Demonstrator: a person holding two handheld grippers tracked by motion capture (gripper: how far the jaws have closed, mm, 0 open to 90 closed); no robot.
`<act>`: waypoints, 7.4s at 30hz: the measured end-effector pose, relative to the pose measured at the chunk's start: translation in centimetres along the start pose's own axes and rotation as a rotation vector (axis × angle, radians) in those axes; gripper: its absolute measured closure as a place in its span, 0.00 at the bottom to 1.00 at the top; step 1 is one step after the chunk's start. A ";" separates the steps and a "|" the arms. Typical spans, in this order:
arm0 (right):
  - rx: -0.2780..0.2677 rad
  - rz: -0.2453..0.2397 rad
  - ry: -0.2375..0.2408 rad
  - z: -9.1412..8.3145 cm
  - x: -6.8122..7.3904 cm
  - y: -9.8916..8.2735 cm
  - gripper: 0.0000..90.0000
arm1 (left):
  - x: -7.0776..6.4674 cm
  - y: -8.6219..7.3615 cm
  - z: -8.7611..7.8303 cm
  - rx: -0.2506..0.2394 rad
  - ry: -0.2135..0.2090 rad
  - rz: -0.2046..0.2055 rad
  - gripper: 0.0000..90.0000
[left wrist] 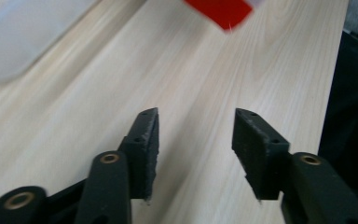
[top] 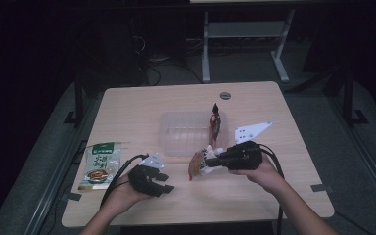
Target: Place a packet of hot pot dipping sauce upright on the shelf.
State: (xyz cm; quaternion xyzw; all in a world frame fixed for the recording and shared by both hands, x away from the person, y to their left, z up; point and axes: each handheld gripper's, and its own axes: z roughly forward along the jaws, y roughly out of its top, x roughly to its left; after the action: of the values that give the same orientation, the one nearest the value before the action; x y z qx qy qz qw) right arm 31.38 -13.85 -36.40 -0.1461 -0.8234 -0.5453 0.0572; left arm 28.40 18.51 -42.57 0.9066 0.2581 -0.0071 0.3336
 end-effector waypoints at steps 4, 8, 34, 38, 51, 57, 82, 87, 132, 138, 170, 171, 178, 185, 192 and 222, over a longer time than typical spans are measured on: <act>0.011 -0.012 -0.013 0.4 -0.5 1.2 0.99 | -0.2 -0.5 -0.1 0.018 0.007 -0.005 0.46; 0.003 -0.004 -0.023 0.6 -1.3 2.5 0.99 | -0.2 -0.3 -0.1 0.022 0.014 0.012 0.40; 0.005 0.001 -0.122 5.3 -5.2 8.6 0.99 | -0.3 -0.5 0.9 0.055 0.019 0.070 0.23; 0.028 0.006 -0.141 6.4 -5.7 9.1 0.99 | -0.3 -0.5 1.0 0.054 0.017 0.069 0.23; 0.076 0.040 -0.163 8.8 -7.1 9.1 0.99 | -0.1 -0.6 0.9 0.057 0.016 0.066 0.24; 0.110 0.054 -0.191 9.7 -7.5 8.8 0.98 | 0.0 -0.6 0.9 0.064 0.016 0.073 0.24; 0.159 0.053 -0.245 12.1 -7.8 8.3 0.89 | -0.2 -0.6 1.1 0.058 0.013 0.061 0.24; 0.150 0.043 -0.254 11.6 -7.5 8.4 0.80 | -0.1 -0.6 1.1 0.064 0.013 0.065 0.24; 0.140 -0.004 -0.277 3.4 -0.5 -1.1 0.44 | -0.4 -0.4 0.6 0.008 0.035 0.056 0.25; 0.157 0.022 -0.287 2.3 -0.2 -3.2 0.43 | 0.3 -0.7 -0.4 0.003 0.088 0.027 0.27; 0.196 0.088 -0.349 -0.1 -0.5 -6.6 0.40 | 10.6 -11.6 -12.7 -0.015 0.583 -0.526 0.61; 0.196 0.088 -0.350 -0.2 -0.5 -6.6 0.40 | 10.8 -11.7 -12.7 -0.013 0.584 -0.538 0.57; 0.194 0.085 -0.351 -0.1 -0.5 -6.6 0.40 | 11.6 -12.7 -11.7 -0.011 0.562 -0.595 0.43; 0.199 0.084 -0.357 -0.1 -0.5 -6.6 0.41 | 12.0 -13.1 -11.2 -0.017 0.515 -0.643 0.42; 0.200 0.079 -0.359 -0.1 -0.5 -6.6 0.41 | 12.0 -13.0 -10.5 -0.010 0.480 -0.660 0.36; 0.238 0.140 -0.306 0.4 -1.5 -6.8 0.23 | 12.0 -12.0 -10.9 -0.040 0.332 -0.501 1.00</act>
State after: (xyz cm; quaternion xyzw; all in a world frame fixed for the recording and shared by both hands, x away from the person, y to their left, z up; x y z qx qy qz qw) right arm 30.71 -16.25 -42.96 -0.2763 -0.8690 -0.4102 -0.0140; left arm 31.38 38.42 -43.49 0.7967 0.5250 0.0643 0.2924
